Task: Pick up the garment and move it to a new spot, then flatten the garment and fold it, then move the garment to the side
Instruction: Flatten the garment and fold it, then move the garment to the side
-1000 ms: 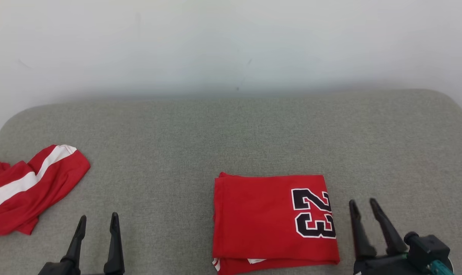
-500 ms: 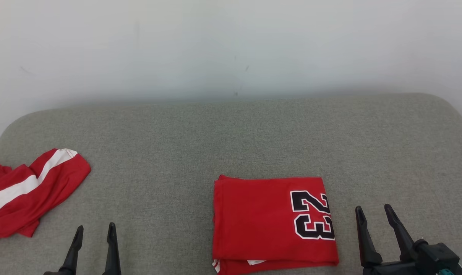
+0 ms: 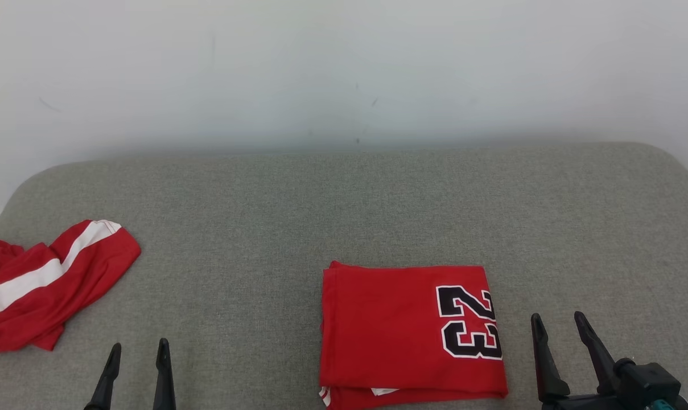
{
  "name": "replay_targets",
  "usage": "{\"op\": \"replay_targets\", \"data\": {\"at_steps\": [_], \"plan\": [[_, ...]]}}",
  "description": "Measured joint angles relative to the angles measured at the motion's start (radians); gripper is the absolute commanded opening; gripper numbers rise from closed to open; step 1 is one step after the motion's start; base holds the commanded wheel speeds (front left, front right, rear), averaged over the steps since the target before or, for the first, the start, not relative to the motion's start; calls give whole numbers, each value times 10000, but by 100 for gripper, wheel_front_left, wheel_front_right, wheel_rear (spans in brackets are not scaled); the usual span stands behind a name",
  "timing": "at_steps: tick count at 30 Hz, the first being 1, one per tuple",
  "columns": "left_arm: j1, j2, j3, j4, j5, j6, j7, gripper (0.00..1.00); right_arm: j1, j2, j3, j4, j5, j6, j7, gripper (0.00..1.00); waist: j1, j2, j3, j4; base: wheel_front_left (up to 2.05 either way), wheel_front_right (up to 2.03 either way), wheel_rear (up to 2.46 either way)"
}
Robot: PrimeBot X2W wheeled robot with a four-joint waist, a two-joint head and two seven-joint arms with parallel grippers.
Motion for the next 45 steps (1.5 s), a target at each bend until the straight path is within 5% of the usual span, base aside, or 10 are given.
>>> {"op": "replay_targets", "data": {"at_steps": [26, 45], "plan": [[10, 190, -167, 96, -119, 182, 17, 100, -192, 159, 105, 111, -205, 0, 290, 100, 1, 1, 8, -56, 0, 0, 0], [-418, 209, -539, 203, -221, 213, 61, 100, -3033, 15, 255, 3306, -240, 0, 1346, 100, 1, 1, 559, 264, 0, 0, 0]]}}
